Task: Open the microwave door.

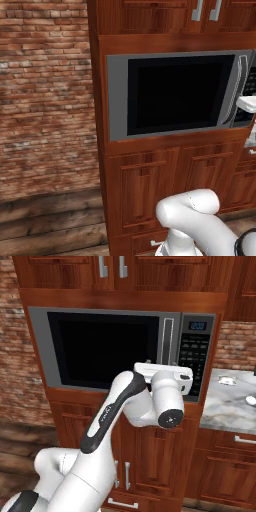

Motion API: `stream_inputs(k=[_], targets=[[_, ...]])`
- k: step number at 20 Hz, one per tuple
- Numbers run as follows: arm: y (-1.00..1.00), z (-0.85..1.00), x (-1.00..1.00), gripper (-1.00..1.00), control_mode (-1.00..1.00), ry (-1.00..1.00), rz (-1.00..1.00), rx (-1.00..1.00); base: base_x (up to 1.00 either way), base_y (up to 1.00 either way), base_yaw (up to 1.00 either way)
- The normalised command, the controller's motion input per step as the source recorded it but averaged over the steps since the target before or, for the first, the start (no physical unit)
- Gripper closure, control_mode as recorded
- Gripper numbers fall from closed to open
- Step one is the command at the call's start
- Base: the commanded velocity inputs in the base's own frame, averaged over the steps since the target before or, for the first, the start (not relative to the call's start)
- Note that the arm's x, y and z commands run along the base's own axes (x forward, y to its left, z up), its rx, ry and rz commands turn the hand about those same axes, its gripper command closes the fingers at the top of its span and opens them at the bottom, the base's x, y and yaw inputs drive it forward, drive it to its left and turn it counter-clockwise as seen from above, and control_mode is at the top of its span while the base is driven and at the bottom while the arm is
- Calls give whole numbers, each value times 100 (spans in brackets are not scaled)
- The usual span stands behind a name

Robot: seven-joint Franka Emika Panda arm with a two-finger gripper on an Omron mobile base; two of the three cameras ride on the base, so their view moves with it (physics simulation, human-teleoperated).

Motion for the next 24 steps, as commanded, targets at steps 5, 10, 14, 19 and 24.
stream_inputs(k=[5,10,14,19,24], targets=[[-3,0,46,-100,-100,0,7,3,0,0,0],[-10,-1,49,-100,-100,0,6,2,0,0,0],[-22,-4,50,-100,-100,0,7,3,0,0,0],[-18,-6,50,-100,-100,0,6,2,0,0,0],[4,-13,62,-100,-100,0,2,0,0,0,0]])
